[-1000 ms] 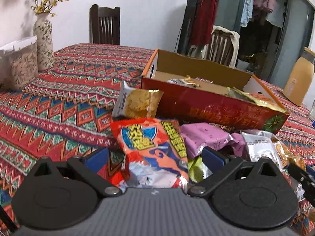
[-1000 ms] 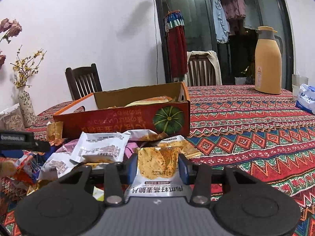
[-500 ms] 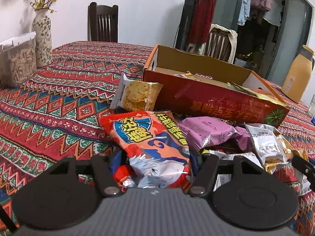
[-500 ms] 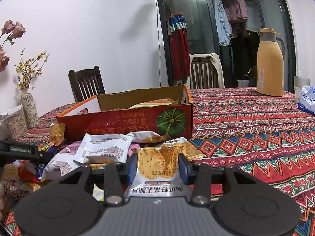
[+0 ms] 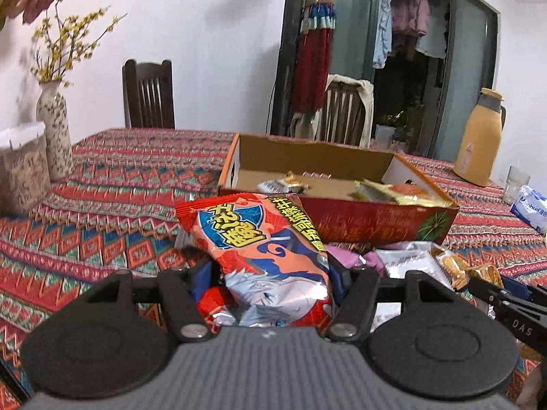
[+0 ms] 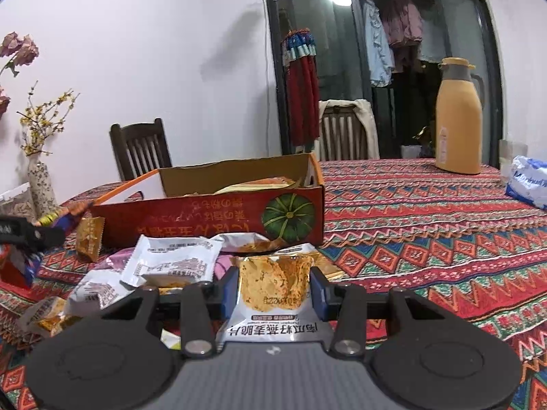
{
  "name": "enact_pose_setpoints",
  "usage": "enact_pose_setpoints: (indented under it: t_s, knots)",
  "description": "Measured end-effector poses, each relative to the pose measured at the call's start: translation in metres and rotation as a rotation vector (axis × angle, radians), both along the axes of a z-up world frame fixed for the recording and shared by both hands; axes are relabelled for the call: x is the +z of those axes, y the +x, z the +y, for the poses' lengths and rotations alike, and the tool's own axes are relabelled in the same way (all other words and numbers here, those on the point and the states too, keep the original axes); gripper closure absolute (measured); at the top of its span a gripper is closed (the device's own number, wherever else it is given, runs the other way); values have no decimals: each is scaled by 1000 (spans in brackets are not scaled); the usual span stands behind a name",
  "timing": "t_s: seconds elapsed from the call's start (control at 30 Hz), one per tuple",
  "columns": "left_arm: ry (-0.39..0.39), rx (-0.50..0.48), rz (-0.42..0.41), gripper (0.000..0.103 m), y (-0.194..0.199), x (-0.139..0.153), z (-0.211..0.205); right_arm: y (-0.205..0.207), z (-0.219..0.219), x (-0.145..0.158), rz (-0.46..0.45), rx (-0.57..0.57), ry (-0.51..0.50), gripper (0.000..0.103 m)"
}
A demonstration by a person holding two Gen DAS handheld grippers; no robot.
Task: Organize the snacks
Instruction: 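Carry the chip bag and cracker packet over the box with both tools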
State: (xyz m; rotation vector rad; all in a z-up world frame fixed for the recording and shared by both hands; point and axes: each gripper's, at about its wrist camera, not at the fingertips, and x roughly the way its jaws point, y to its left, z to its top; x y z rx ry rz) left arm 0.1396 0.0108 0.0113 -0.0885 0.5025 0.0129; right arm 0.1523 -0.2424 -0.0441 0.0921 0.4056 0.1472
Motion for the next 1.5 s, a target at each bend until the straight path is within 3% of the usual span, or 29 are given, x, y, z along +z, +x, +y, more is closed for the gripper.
enact_pose_setpoints:
  t_s: [0.37, 0.67, 1.13, 1.5]
  knots:
    - [-2, -14, -46, 39, 17, 21, 2, 2, 2, 32, -72, -22, -15, 61]
    - [14, -10, -77, 39, 43, 44, 0, 27, 12, 58, -119, -13, -21, 61]
    - [30, 14, -107, 39, 102, 74, -3, 98, 42, 97, -171, 17, -42, 61]
    - [23, 79, -75, 39, 164, 59, -6, 165, 56, 88, -118, 23, -58, 61]
